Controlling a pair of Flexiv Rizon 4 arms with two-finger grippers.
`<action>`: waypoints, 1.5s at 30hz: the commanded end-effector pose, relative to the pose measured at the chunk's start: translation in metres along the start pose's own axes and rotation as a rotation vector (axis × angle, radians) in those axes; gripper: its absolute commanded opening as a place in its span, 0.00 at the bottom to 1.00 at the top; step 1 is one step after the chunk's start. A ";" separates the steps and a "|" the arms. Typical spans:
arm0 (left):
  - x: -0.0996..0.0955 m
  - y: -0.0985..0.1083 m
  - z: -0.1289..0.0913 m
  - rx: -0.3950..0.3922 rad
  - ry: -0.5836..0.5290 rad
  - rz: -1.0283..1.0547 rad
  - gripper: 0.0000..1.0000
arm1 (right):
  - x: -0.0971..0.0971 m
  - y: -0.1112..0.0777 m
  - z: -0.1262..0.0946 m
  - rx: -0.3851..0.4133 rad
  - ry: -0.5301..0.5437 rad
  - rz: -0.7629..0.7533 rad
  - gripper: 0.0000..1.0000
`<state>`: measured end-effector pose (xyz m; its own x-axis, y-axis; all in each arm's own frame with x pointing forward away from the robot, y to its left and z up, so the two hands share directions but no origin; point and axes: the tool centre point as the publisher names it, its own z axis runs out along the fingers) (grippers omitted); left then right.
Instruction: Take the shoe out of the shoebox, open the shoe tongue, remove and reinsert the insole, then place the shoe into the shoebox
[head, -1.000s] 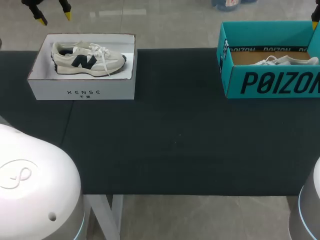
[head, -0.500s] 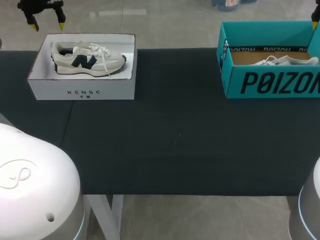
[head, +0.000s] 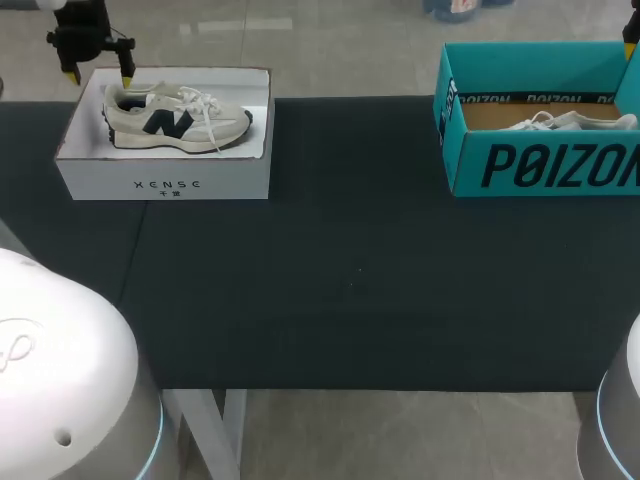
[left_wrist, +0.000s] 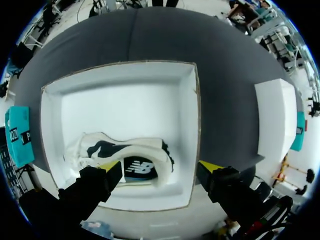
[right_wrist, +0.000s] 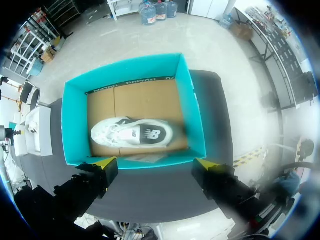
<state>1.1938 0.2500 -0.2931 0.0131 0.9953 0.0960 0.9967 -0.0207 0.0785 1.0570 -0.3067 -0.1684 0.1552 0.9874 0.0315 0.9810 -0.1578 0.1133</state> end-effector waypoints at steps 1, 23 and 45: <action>0.003 0.024 0.027 0.022 0.001 -0.014 1.00 | 0.000 0.000 0.000 -0.001 0.000 0.001 1.00; 0.002 0.048 0.057 0.024 -0.021 0.003 0.80 | 0.000 0.000 0.000 -0.001 0.000 0.001 1.00; 0.013 0.039 0.087 0.076 -0.001 0.016 0.47 | 0.000 0.000 0.000 -0.001 0.000 0.001 1.00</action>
<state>1.2270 0.2668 -0.3684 0.0289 0.9945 0.1010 0.9989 -0.0324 0.0336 1.0570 -0.3067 -0.1684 0.1553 0.9874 0.0314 0.9810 -0.1579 0.1132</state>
